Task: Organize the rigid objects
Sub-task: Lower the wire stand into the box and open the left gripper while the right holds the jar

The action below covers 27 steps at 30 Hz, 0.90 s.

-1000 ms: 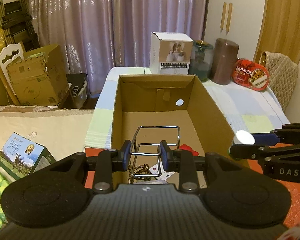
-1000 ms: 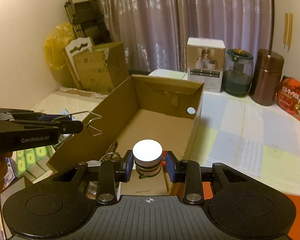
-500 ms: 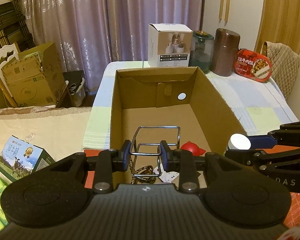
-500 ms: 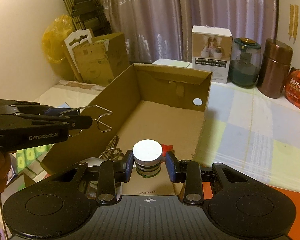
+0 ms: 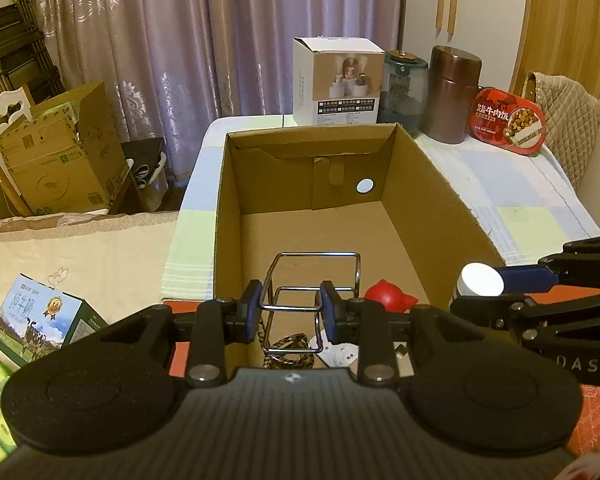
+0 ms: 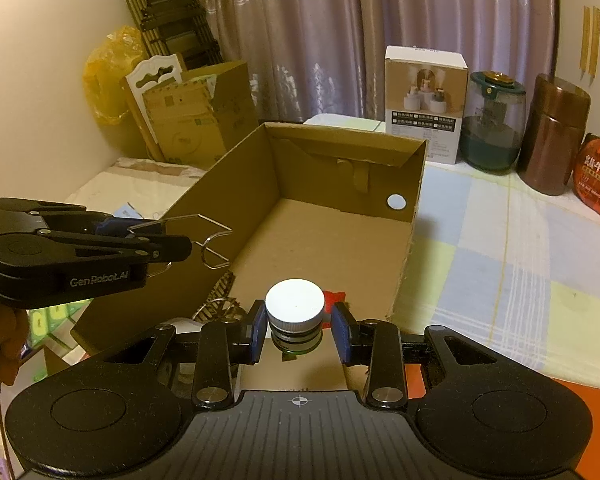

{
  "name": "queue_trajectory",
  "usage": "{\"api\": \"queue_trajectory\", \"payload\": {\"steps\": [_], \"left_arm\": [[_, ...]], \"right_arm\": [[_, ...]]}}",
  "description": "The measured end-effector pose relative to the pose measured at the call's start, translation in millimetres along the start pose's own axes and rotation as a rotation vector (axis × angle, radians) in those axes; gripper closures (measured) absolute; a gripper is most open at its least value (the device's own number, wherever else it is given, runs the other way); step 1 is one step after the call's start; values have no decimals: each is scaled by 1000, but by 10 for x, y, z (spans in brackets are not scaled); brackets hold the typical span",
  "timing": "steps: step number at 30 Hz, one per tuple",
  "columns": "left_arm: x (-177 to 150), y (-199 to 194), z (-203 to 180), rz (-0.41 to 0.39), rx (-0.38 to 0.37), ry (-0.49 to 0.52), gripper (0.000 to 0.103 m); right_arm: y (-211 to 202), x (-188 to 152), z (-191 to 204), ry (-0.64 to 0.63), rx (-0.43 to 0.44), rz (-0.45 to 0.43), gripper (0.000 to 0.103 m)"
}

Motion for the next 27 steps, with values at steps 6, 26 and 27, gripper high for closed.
{"api": "queue_trajectory", "payload": {"steps": [6, 26, 27], "left_arm": [[94, 129, -41, -13, -4, -4, 77], [216, -25, 191, -74, 28, -65, 77], [205, -29, 194, -72, 29, -66, 77]], "right_arm": [[33, 3, -23, 9, -2, -1, 72], [63, 37, -83, 43, 5, -10, 72], [61, 36, -78, 44, 6, -10, 72]]}}
Point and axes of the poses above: each gripper's, at about its wrist camera, not at the fingertips, and y roughly the way its jaws point, z to its left, x to its top, the point moved 4 cm from there along y, roughly the way its jaws point, and after that the axes turned 6 degrees about -y, right-handed, at the moved point
